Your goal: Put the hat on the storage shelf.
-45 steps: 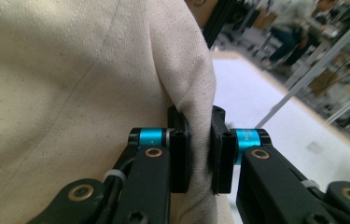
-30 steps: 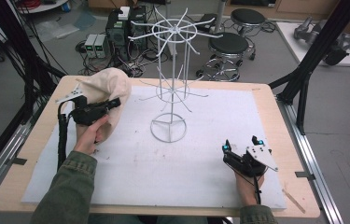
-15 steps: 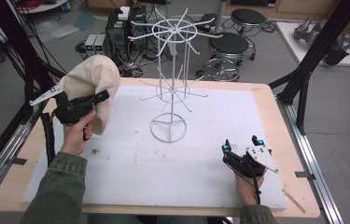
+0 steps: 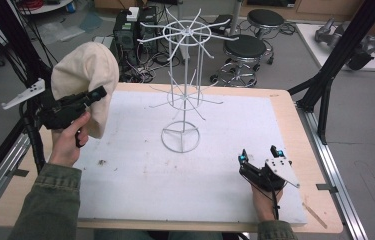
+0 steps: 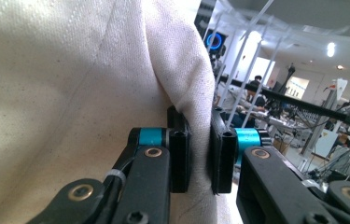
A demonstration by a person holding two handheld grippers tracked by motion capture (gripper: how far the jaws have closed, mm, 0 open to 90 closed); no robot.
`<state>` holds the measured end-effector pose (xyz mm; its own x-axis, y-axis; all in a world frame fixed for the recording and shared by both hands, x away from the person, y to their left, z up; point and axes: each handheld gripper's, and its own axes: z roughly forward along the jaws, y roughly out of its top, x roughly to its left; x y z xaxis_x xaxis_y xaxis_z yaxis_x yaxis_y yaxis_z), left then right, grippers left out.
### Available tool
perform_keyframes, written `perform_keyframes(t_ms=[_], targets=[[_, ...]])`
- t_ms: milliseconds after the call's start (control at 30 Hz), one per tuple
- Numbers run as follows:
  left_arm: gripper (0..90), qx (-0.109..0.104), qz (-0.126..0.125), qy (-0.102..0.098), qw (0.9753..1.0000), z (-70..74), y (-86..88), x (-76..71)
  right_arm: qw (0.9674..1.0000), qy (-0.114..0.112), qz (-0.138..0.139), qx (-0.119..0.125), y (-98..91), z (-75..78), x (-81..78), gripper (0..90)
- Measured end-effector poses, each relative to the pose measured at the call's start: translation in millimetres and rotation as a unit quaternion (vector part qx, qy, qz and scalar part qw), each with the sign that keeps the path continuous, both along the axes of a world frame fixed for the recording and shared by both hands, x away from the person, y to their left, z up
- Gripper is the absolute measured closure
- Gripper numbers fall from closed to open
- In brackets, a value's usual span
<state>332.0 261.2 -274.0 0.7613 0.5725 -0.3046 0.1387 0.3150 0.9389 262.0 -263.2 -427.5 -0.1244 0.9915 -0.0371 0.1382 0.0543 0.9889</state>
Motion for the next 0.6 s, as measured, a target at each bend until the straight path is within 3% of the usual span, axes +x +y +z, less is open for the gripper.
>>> perform_keyframes(t_ms=[300, 600], targets=[[80.8, -0.004, -0.01, -0.03, 0.9995, 34.9, -6.5, -11.7, 1.0, -0.001, 0.002, 0.006, -0.3, 0.3, -0.4, 6.9], [80.6, 0.017, -0.029, -0.052, 0.9981, 65.5, -19.1, -8.2, 1.0, 0.002, 0.003, 0.006, -0.5, -0.1, 0.6, 6.9]])
